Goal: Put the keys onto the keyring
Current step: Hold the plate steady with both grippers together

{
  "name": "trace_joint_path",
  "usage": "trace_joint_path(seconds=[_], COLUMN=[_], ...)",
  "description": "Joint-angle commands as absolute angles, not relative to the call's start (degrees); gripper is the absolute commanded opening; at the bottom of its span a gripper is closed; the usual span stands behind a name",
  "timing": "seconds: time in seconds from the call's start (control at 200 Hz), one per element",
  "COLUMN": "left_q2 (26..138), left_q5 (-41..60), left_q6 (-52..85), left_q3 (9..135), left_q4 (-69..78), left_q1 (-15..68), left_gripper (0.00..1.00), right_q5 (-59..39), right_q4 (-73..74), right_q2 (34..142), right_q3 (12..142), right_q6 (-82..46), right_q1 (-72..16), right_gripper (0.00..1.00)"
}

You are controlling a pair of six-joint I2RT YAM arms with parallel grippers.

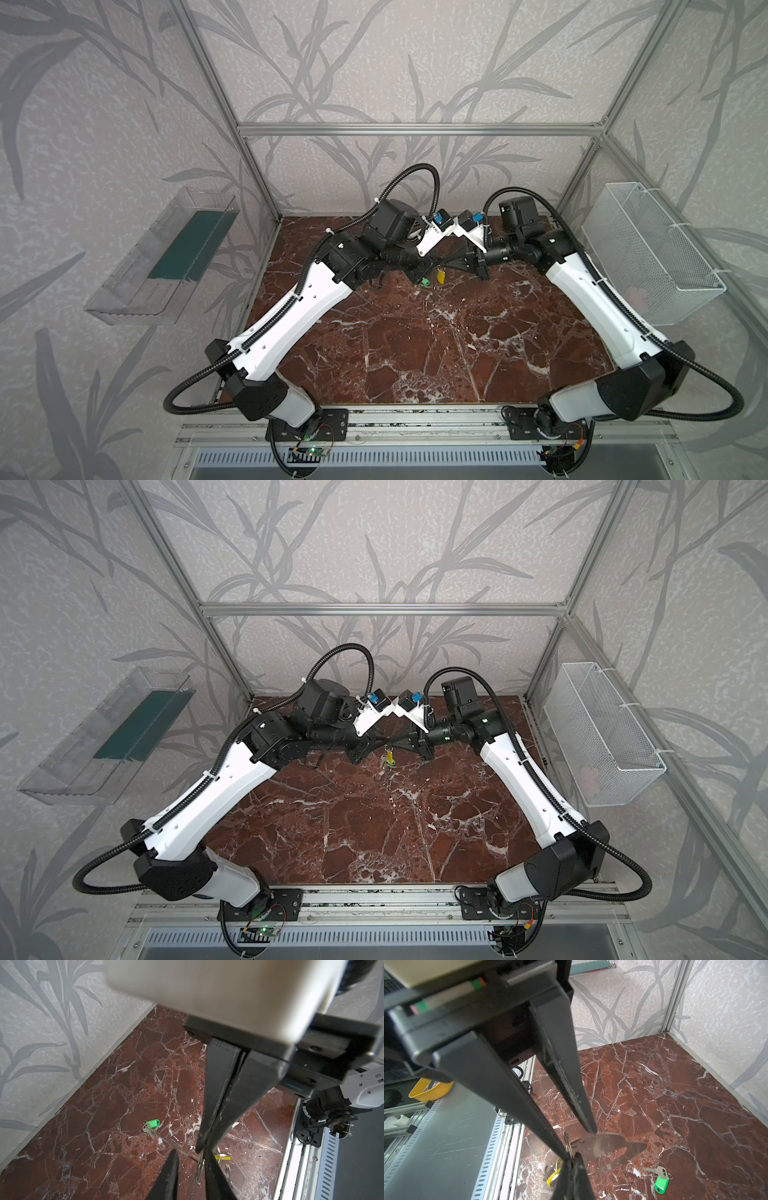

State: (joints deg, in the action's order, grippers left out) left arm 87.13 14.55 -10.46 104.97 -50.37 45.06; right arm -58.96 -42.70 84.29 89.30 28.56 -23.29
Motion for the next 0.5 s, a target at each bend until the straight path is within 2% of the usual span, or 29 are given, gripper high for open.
trace_joint_path(seconds=[0.0, 0.085, 0.35, 0.495], left_q2=[87.4, 87.6, 88.1, 88.2], left_q5=[15.6, 16.1, 17.0, 17.1], left_q6=[-11.1, -11.1, -11.3, -11.6], left_q3=[106.3, 106.4, 106.6, 106.4], left_q4=[-51.5, -51.9, -53.0, -53.2], left_q1=[45.3, 45.3, 45.3, 45.3], left_gripper=[0.20, 0.16, 0.15, 0.09], right_q5=[-60.8, -60.8, -61.1, -61.5], right_q4=[-41.2, -40.9, -39.9, -38.7], right_q2=[83.2, 83.1, 83.1, 82.9], right_q3=[90.1, 90.0, 89.9, 89.6], right_q6=[28.1, 27.9, 27.3, 26.6], right_q1=[-23.5, -23.5, -23.4, -23.5], right_gripper=[0.00, 0.00, 0.00, 0.00])
